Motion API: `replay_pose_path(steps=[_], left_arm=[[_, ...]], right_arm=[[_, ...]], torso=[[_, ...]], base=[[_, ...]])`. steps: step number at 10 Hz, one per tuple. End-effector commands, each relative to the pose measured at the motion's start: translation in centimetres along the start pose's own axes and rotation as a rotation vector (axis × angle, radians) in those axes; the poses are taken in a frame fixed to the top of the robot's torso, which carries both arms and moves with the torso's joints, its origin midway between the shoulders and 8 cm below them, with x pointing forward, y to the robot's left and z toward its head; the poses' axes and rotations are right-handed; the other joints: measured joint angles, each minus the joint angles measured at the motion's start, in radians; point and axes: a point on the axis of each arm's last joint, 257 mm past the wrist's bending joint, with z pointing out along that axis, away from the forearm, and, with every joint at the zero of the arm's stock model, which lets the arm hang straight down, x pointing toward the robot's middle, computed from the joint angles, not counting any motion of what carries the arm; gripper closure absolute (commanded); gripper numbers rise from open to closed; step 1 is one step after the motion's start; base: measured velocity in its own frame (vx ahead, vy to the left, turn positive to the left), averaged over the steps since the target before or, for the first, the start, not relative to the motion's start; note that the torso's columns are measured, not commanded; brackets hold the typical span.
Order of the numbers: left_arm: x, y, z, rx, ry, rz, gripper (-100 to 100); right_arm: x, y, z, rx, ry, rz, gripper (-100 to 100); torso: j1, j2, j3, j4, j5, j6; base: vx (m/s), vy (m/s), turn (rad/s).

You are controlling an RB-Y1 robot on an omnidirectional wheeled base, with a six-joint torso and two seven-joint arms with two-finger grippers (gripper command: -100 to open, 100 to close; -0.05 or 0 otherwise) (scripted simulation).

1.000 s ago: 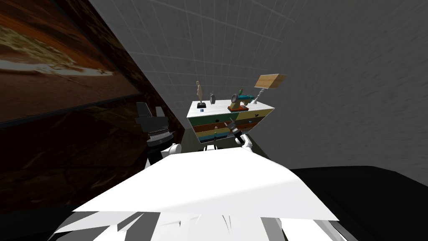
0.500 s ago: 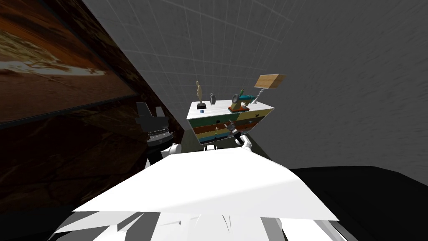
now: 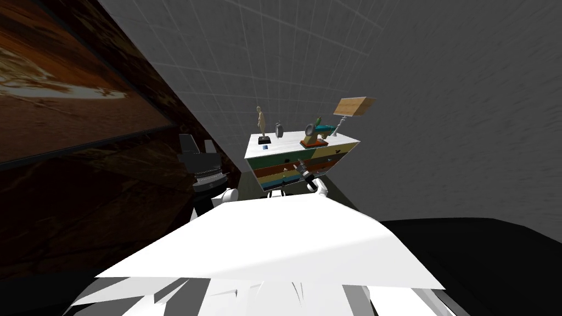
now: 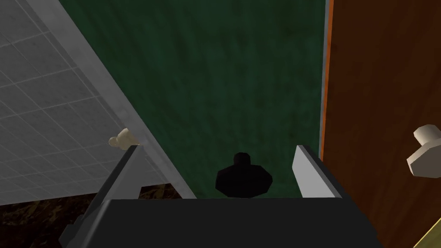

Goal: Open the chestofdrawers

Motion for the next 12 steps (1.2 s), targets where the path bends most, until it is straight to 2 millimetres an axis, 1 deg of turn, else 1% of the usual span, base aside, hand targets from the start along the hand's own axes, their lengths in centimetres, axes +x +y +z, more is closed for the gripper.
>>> replay_pose_path(steps=[1,2,5,6,7,8,9,10,11,12], left_arm=[[0.0,0.0,0.0,0.000,0.000,0.000,0],[0.0,0.0,0.0,0.000,0.000,0.000,0],[0.0,0.0,0.0,0.000,0.000,0.000,0],[0.0,0.0,0.0,0.000,0.000,0.000,0],[0.0,0.0,0.0,0.000,0.000,0.000,0],[0.0,0.0,0.0,0.000,0.000,0.000,0],[0.0,0.0,0.0,0.000,0.000,0.000,0],[0.0,0.0,0.0,0.000,0.000,0.000,0],[0.0,0.0,0.0,0.000,0.000,0.000,0],[0.0,0.0,0.0,0.000,0.000,0.000,0]], right_arm=[[-1.5,2.2,0.2,-0.010,0.009,-0.013,-100],[-2.2,3.0,0.4,-0.013,0.011,-0.015,-100],[-4.6,4.0,1.5,0.013,0.014,0.043,-100],[-5.8,4.3,2.1,0.025,0.015,0.070,-100],[-6.1,4.4,2.2,0.028,0.016,0.077,-100],[-5.7,4.4,2.0,0.024,0.015,0.069,-100],[-5.3,3.7,3.0,0.026,0.020,0.069,-100],[-5.6,4.0,2.6,0.026,0.015,0.067,-100],[-5.6,4.0,2.7,0.026,0.017,0.069,100],[-5.5,3.6,2.9,0.029,0.012,0.068,100]], torso=[[-0.001,0.001,0.000,0.000,0.000,0.000],[-0.001,0.001,0.000,0.000,0.000,0.000],[-0.002,0.002,0.001,0.000,0.000,0.000],[-0.002,0.002,0.001,0.000,0.000,0.000],[-0.001,0.001,0.001,0.000,0.000,0.000],[-0.001,0.001,0.001,0.000,0.000,0.000],[-0.001,0.001,0.000,0.000,0.000,0.000],[0.001,-0.002,-0.001,0.000,0.000,0.000],[0.000,0.000,0.000,0.000,0.000,0.000],[-0.001,0.000,0.000,-0.003,-0.002,-0.002]], base=[[0.045,0.039,-0.026],[0.044,0.043,-0.045],[0.021,0.017,-0.015],[0.006,0.005,-0.005],[0.000,0.000,0.000],[0.000,0.000,0.000],[0.041,0.029,0.036],[0.028,0.018,0.011],[0.008,-0.001,-0.020],[-0.090,-0.026,-0.038]])
